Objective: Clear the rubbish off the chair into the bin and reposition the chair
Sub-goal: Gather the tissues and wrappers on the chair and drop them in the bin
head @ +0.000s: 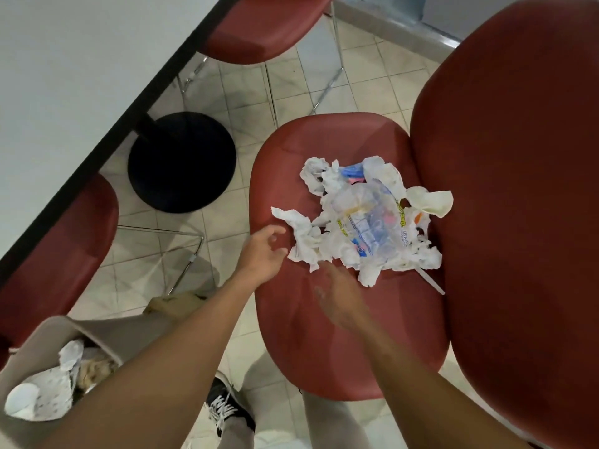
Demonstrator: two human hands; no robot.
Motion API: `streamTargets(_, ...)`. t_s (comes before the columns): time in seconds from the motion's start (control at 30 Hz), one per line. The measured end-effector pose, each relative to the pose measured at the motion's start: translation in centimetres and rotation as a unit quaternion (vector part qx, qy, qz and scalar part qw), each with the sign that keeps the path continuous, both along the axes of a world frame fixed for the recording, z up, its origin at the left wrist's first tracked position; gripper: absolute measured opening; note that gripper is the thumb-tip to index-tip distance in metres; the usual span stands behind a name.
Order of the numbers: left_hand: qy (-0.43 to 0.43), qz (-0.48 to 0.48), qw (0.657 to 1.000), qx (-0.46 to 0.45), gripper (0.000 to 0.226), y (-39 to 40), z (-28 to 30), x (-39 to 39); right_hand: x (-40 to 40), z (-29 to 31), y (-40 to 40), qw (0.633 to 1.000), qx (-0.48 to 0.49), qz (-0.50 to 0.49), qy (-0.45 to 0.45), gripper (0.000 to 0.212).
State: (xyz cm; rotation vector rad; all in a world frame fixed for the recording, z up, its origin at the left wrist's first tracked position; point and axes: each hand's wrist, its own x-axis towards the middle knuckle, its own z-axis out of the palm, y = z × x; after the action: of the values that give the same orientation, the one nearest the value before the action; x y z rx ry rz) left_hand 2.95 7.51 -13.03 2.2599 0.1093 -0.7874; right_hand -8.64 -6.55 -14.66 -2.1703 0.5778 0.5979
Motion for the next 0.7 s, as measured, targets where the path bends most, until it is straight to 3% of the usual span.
streamTargets(0.17,-0.078,-0.141,0.986,0.038,0.053,-0.7,-4.3,2.6,2.6,-2.9,0.5,1.0,-0.001,0.009,-0.002,0.062)
streamTargets(0.3,-0.058,-0.277,0.952,0.114,0.078,-2.1,-6.4,4.0,3.2,-5.0,0.2,0.999,-0.018,0.01,0.039,0.065)
streamTargets(0.37,-0.055,-0.327,0.931,0.151,0.077,-2.6,-7.1,4.3,3.2,-6.1,0.0,0.999,-0.02,-0.003,0.045,0.063)
streamTargets(0.5,-0.101,-0.27,0.953,0.095,0.039,-2.0,-8.0,3.9,3.0,-7.3,-0.2,0.998,-0.017,-0.053,0.015,0.037)
streamTargets(0.57,-0.109,-0.238,0.962,0.073,0.032,-1.4,-8.0,3.5,2.9,-7.3,-0.2,0.998,-0.042,-0.047,0.019,0.018)
streamTargets(0.7,-0.099,-0.175,0.977,0.072,0.023,0.3,-7.5,2.7,1.9,-6.9,-0.2,0.997,-0.054,-0.043,0.035,0.013)
